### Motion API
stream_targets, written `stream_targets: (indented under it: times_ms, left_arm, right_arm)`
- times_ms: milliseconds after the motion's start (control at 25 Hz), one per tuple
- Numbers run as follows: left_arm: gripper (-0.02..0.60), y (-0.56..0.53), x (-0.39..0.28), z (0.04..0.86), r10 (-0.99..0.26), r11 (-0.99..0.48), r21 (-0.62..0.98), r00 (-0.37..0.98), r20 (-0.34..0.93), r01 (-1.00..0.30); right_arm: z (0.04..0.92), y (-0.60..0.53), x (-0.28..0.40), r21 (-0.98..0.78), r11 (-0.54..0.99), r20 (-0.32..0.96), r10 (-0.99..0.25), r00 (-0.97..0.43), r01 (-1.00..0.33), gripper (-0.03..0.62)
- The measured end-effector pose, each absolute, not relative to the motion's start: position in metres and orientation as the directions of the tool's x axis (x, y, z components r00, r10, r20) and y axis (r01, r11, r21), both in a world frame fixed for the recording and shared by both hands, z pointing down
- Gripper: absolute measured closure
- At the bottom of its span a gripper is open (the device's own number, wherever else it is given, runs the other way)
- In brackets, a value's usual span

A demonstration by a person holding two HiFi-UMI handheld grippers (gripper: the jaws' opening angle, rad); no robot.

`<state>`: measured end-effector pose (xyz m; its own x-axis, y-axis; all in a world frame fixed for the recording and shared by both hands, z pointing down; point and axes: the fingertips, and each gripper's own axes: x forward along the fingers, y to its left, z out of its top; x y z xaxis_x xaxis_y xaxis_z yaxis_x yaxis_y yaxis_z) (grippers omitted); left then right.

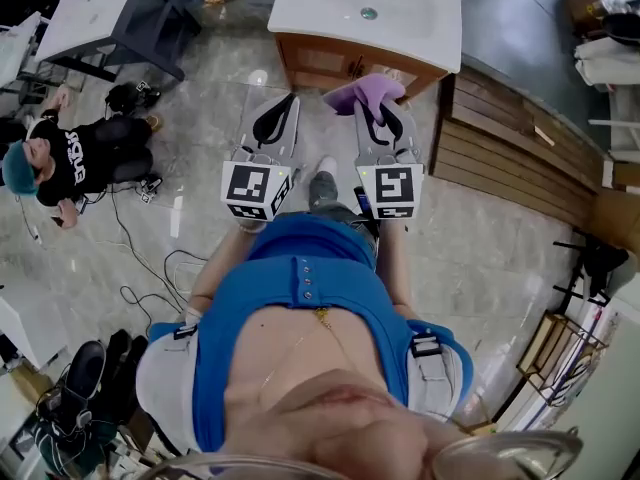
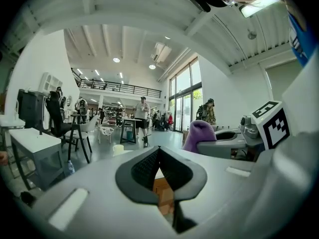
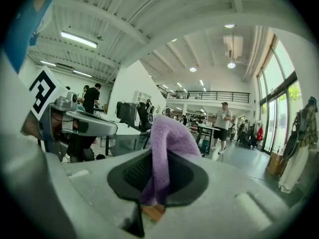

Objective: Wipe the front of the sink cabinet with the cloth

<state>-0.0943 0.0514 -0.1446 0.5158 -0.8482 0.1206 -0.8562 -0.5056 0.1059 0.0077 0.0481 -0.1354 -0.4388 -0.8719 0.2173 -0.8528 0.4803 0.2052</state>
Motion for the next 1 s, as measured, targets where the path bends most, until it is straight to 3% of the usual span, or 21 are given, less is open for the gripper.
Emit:
stream_targets:
  times_ms: [440,1000]
  left_arm:
    - [0.581,-0.022,-0.107,-0.126,-0.854,-0.487,0.123,0.501,0.141,-0.865]
    - [0.581,-0.089,-0.145,-0.073,-0.808,-0.556,0.116,0.568,0.160,-0.823]
  right_arm:
    - [-0.112,-0.029,0.020,0.233,0.500,0.285,-0.855,-0.433,-0.834,0.532]
    - [-0.069,-0.077,0.013,0.324,0.422,0.344,-0.886,-0.310,-0.846,0.531]
